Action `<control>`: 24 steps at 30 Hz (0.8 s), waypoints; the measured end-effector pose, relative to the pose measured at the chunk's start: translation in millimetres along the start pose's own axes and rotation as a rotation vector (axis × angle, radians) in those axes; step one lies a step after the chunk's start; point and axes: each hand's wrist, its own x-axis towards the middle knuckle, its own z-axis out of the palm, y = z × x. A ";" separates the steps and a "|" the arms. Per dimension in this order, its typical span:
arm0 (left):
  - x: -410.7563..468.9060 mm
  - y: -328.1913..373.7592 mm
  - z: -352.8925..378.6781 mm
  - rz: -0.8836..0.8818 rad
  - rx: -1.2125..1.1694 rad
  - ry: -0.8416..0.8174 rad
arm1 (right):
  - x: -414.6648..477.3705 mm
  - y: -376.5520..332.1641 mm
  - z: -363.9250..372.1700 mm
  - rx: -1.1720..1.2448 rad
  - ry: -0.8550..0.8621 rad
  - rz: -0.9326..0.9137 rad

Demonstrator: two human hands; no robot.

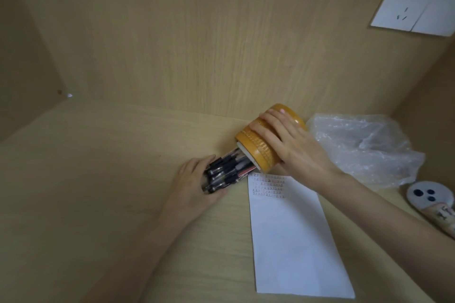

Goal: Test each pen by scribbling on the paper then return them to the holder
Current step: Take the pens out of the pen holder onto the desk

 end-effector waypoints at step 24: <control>0.1 -6.2 -2.2 0.178 0.354 -0.063 | -4.2 52.9 -16.5 -0.007 0.132 0.200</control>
